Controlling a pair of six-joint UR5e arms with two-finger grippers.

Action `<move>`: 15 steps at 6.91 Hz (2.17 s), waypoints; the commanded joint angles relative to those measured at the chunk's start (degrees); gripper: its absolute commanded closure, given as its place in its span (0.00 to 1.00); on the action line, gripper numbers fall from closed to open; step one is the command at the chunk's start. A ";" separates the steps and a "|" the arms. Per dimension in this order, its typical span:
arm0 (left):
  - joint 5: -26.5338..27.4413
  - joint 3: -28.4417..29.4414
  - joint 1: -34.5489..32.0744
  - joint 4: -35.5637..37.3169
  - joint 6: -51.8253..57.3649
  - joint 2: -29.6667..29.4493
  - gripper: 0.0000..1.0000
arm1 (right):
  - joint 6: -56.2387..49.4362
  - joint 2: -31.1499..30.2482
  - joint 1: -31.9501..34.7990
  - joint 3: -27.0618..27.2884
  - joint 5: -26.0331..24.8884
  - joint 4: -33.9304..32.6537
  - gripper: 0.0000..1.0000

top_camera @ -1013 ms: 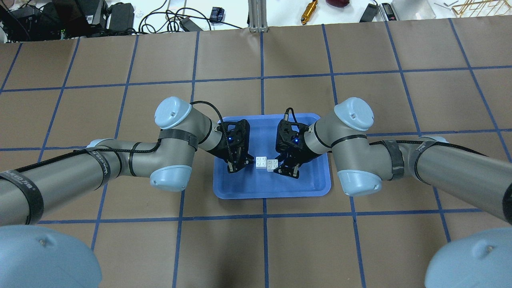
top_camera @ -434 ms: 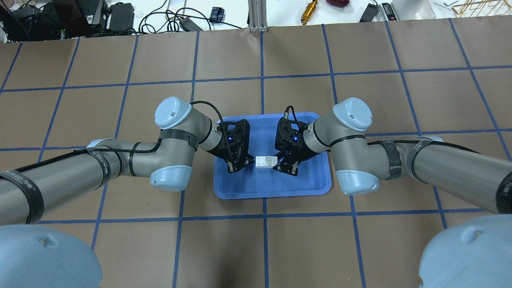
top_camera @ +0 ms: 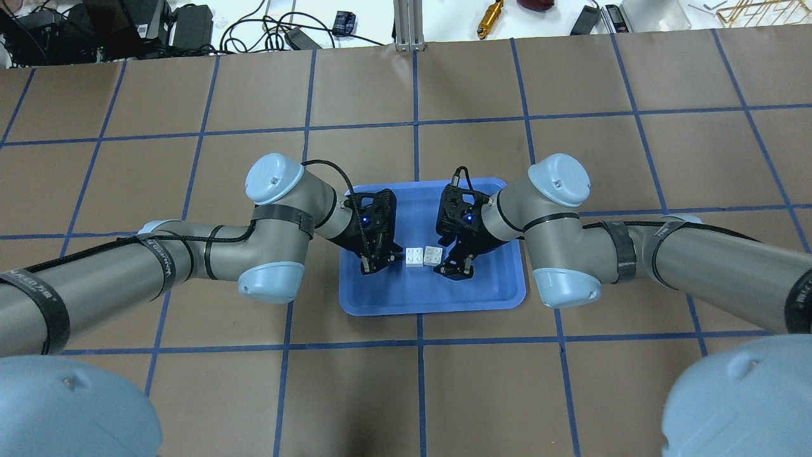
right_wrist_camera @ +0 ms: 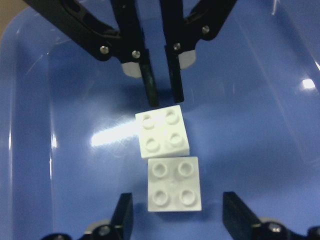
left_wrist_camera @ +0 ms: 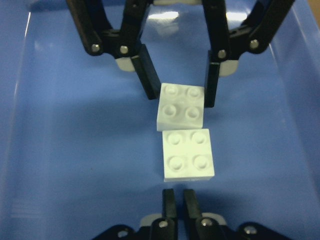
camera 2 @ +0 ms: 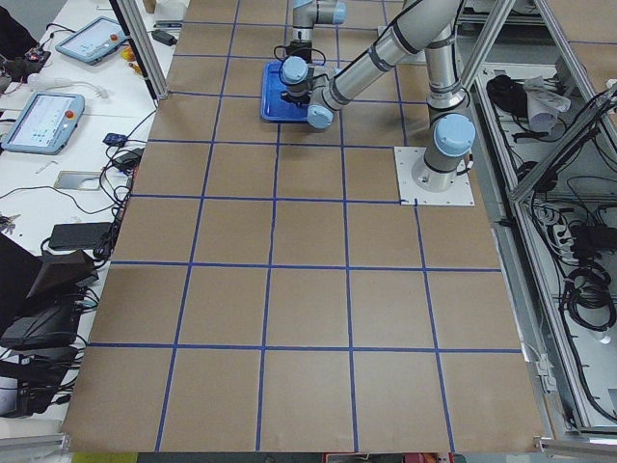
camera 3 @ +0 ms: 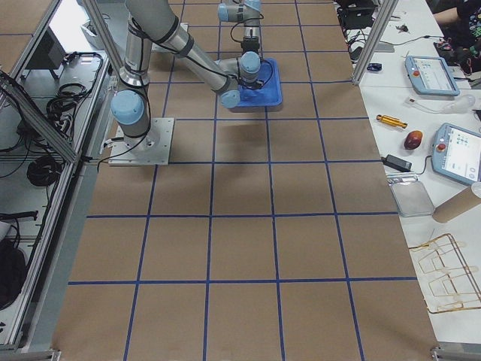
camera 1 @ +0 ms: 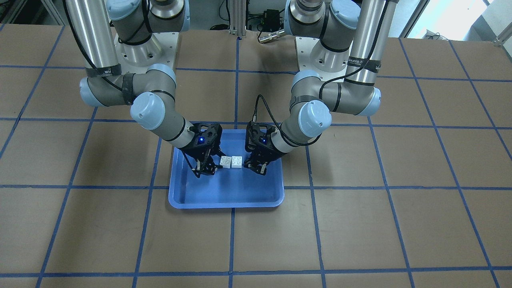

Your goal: Assemble white blocks and place on blue tray

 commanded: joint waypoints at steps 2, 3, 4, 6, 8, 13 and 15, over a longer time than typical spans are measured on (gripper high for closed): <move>-0.02 0.04 0.00 0.13 -0.06 0.26 0.59 | 2.17 -1.31 -0.01 -0.08 -0.37 0.07 0.17; -0.02 0.04 0.00 0.13 -0.06 0.26 0.62 | 5.31 -3.23 -0.01 -0.08 -0.64 0.24 0.16; -0.02 0.04 0.00 0.13 -0.06 0.17 0.65 | 6.12 -4.64 -0.01 -0.08 -0.64 0.94 0.15; -1.68 0.04 0.00 0.05 -0.24 -0.18 0.66 | 10.24 -6.40 0.00 -0.08 -0.90 1.30 0.12; -2.48 0.04 -0.09 0.13 -0.33 -0.36 0.71 | 19.52 -10.61 -0.01 -0.34 -4.06 4.72 0.08; -2.66 0.30 0.00 0.13 -0.59 0.95 0.70 | 36.84 -13.88 -0.09 -11.92 -10.36 24.11 0.02; -2.66 0.56 0.35 0.31 -0.77 1.92 0.70 | 47.28 -15.46 -0.36 -17.89 -13.36 35.26 0.00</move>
